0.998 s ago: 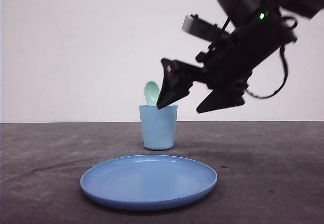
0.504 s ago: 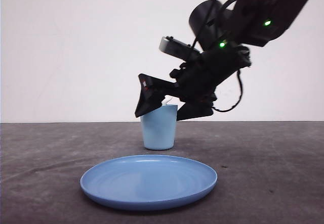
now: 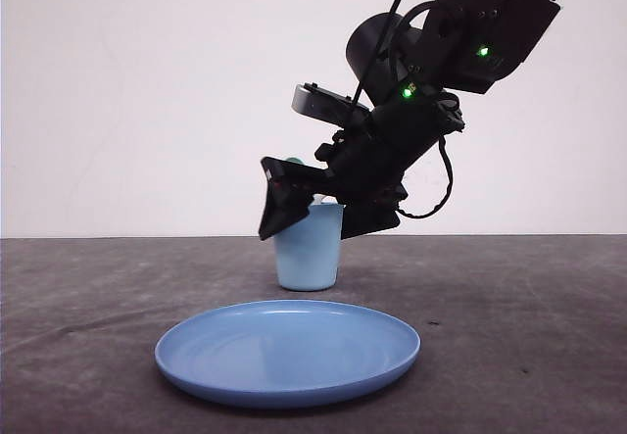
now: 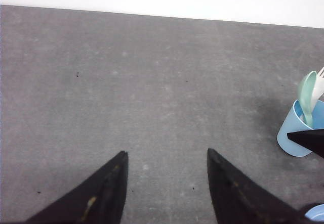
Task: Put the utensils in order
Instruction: 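Lower the right gripper around the cup rim and grasp the cup, then lift the cup with the right gripper and move it over the plate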
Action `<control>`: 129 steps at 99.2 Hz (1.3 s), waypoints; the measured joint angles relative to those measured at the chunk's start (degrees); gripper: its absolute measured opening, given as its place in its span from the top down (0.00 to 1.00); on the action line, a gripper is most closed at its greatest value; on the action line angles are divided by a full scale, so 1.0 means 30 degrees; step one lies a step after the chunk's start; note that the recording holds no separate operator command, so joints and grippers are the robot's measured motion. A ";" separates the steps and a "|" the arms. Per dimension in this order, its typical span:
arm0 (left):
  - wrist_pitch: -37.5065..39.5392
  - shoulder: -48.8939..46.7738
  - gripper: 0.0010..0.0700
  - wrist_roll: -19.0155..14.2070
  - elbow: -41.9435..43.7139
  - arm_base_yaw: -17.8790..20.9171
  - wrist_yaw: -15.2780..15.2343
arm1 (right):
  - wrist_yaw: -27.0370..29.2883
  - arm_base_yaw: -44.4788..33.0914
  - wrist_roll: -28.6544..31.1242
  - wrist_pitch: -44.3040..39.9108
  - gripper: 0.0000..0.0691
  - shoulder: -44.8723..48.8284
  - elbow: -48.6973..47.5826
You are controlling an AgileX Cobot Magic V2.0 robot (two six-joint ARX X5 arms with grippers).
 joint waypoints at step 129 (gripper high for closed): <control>0.0000 0.0000 0.59 0.0015 0.0000 0.0000 0.0000 | 0.4867 0.6040 0.0743 -0.5901 0.29 -1.4506 -0.7876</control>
